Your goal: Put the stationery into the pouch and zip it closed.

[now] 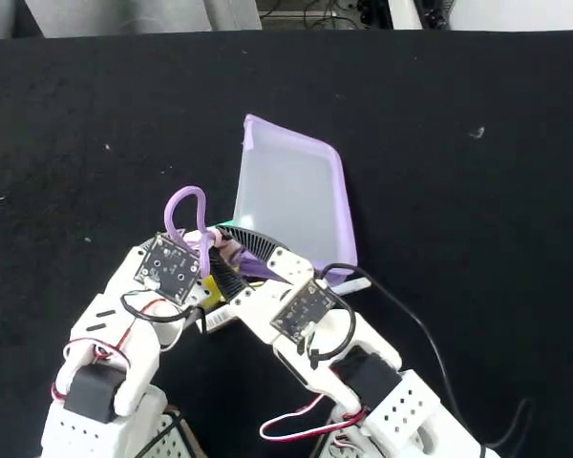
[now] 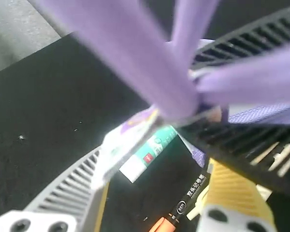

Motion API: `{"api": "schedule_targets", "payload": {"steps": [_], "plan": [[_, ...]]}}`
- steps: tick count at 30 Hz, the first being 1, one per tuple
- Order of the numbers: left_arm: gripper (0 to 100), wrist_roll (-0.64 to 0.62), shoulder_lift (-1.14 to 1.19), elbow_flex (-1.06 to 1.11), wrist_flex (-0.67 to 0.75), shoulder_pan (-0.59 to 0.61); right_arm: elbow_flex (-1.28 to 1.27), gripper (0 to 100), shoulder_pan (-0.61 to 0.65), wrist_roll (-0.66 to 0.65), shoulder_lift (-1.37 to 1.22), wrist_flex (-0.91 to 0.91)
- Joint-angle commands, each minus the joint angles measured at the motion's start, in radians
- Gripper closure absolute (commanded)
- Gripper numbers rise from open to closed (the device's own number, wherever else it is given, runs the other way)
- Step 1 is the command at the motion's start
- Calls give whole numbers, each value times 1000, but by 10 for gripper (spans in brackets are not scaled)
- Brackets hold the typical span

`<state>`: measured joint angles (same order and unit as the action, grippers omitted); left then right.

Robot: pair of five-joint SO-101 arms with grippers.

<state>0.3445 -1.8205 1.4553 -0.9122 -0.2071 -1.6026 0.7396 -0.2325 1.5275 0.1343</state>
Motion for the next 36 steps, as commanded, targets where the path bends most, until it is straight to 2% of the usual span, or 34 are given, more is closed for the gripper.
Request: {"api": "schedule_targets", "payload": {"steps": [1, 9, 17, 22, 27, 31, 36], "plan": [[692, -18, -3, -2, 21, 19, 28, 988, -5, 11, -4, 2], [695, -20, -3, -1, 38, 53, 28, 988, -5, 49, -5, 3], [697, -21, -3, 151, 261, 45, 28, 988, -5, 66, -8, 5], [697, -28, -3, 177, 339, 44, 41, 988, -5, 66, -1, 63], [697, -155, -3, 179, 370, 44, 39, 988, -5, 66, -1, 61], [698, -175, -3, 179, 368, 44, 39, 988, -6, 66, -1, 61], [801, -175, -3, 179, 368, 42, 39, 988, -8, 66, -1, 63]]}}
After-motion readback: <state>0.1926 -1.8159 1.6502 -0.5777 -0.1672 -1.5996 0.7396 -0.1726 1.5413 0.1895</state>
